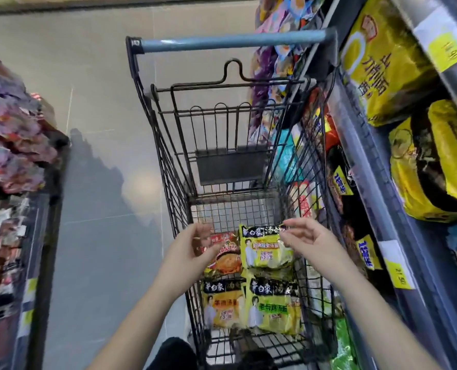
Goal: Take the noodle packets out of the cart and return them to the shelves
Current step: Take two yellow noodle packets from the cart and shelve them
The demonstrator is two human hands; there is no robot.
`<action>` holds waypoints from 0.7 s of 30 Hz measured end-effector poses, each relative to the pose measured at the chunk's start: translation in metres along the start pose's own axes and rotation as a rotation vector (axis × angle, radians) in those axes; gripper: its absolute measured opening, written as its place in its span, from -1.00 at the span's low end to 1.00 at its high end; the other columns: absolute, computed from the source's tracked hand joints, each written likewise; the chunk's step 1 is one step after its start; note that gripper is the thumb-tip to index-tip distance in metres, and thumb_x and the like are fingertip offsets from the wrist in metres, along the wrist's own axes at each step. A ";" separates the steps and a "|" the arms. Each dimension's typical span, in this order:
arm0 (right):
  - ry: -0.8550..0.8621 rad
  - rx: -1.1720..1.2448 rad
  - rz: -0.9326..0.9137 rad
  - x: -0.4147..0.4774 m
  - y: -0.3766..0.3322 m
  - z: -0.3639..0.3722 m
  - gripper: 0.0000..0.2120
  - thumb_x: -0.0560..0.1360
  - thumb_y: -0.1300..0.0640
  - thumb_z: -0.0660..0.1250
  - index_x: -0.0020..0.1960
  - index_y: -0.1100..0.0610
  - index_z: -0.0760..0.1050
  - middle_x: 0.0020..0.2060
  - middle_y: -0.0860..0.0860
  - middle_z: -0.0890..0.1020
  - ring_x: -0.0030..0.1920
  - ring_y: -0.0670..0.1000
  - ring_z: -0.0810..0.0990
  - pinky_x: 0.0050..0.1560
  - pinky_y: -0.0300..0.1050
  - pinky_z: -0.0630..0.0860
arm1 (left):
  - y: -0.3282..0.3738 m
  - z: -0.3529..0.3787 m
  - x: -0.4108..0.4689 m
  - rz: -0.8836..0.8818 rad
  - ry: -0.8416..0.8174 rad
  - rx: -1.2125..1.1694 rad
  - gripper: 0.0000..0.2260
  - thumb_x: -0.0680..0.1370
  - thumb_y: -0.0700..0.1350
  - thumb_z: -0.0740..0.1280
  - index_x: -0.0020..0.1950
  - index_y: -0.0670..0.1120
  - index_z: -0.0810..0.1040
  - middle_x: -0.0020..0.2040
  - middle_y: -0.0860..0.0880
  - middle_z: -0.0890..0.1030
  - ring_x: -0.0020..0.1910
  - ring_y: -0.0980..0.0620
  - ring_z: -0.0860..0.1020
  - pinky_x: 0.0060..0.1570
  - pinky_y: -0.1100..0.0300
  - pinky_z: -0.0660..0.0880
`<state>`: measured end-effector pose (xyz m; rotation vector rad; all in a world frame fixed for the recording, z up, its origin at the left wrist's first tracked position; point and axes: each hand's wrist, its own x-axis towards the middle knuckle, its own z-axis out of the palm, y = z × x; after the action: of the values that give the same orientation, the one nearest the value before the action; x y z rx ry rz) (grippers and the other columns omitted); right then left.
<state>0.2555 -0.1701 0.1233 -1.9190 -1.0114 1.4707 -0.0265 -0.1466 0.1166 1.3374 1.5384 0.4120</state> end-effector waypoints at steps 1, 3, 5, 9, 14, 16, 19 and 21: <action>0.011 -0.012 0.020 0.007 0.008 0.002 -0.67 0.48 -0.01 0.53 0.21 -0.02 0.58 0.01 -0.05 0.70 0.07 -0.03 0.69 0.10 -0.12 0.61 | -0.006 0.003 0.004 -0.017 -0.003 0.009 -0.67 0.54 -0.02 0.50 0.26 0.06 0.51 0.01 0.12 0.61 0.06 0.20 0.61 0.08 0.20 0.56; 0.035 -0.043 0.049 0.021 0.023 0.006 -0.68 0.49 0.00 0.52 0.21 -0.01 0.58 0.00 -0.07 0.68 0.06 -0.03 0.66 0.01 -0.20 0.55 | -0.020 0.010 0.013 -0.032 -0.023 0.034 -0.66 0.53 -0.02 0.50 0.26 0.03 0.51 0.04 0.11 0.59 0.09 0.17 0.60 0.12 0.13 0.57; 0.054 -0.062 0.082 0.034 0.037 0.009 -0.67 0.49 -0.01 0.53 0.21 0.00 0.57 0.01 -0.07 0.67 0.06 -0.04 0.65 -0.02 -0.22 0.53 | -0.030 0.016 0.021 -0.047 -0.052 0.049 -0.66 0.53 -0.02 0.50 0.27 0.03 0.51 0.06 0.13 0.58 0.12 0.17 0.60 0.19 0.07 0.58; 0.070 -0.071 0.135 0.056 0.066 0.013 -0.64 0.48 -0.04 0.53 0.21 0.02 0.55 0.04 -0.03 0.66 0.07 -0.02 0.66 0.03 -0.15 0.56 | -0.044 0.029 0.034 -0.070 -0.060 0.083 -0.66 0.54 -0.01 0.49 0.27 0.06 0.49 0.11 0.15 0.57 0.06 0.09 0.63 0.11 0.08 0.60; 0.079 -0.201 0.236 0.079 0.104 0.027 -0.52 0.47 -0.06 0.55 0.29 0.04 0.46 0.18 0.02 0.61 0.16 0.03 0.62 0.26 0.10 0.57 | -0.055 0.046 0.044 -0.093 -0.116 0.110 -0.61 0.54 0.06 0.48 0.32 0.12 0.46 0.24 0.14 0.54 0.07 0.14 0.62 0.06 0.05 0.64; 0.091 -0.294 0.249 0.085 0.117 0.033 -0.39 0.46 -0.12 0.54 0.38 0.09 0.42 0.27 0.09 0.55 0.23 0.08 0.57 0.25 0.05 0.55 | -0.059 0.051 0.046 -0.090 -0.120 0.135 -0.61 0.55 0.07 0.47 0.32 0.13 0.45 0.27 0.16 0.53 0.11 0.17 0.60 0.12 0.08 0.62; 0.136 -0.405 0.243 0.090 0.127 0.039 -0.30 0.47 -0.16 0.52 0.44 0.15 0.37 0.31 0.14 0.51 0.27 0.14 0.54 0.17 -0.03 0.49 | -0.067 0.055 0.050 -0.085 -0.126 0.142 -0.64 0.54 0.09 0.47 0.29 0.10 0.47 0.28 0.14 0.54 0.26 0.15 0.55 0.27 0.03 0.56; 0.170 -0.438 0.258 0.092 0.131 0.043 -0.28 0.47 -0.15 0.52 0.45 0.18 0.36 0.33 0.16 0.50 0.28 0.18 0.53 0.19 0.01 0.49 | -0.070 0.057 0.050 -0.093 -0.140 0.135 -0.63 0.52 0.11 0.48 0.27 0.10 0.47 0.25 0.14 0.56 0.30 0.13 0.54 0.31 -0.01 0.54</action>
<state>0.2590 -0.1743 -0.0424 -2.5196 -1.1076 1.2593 -0.0101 -0.1446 0.0145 1.3619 1.5259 0.1548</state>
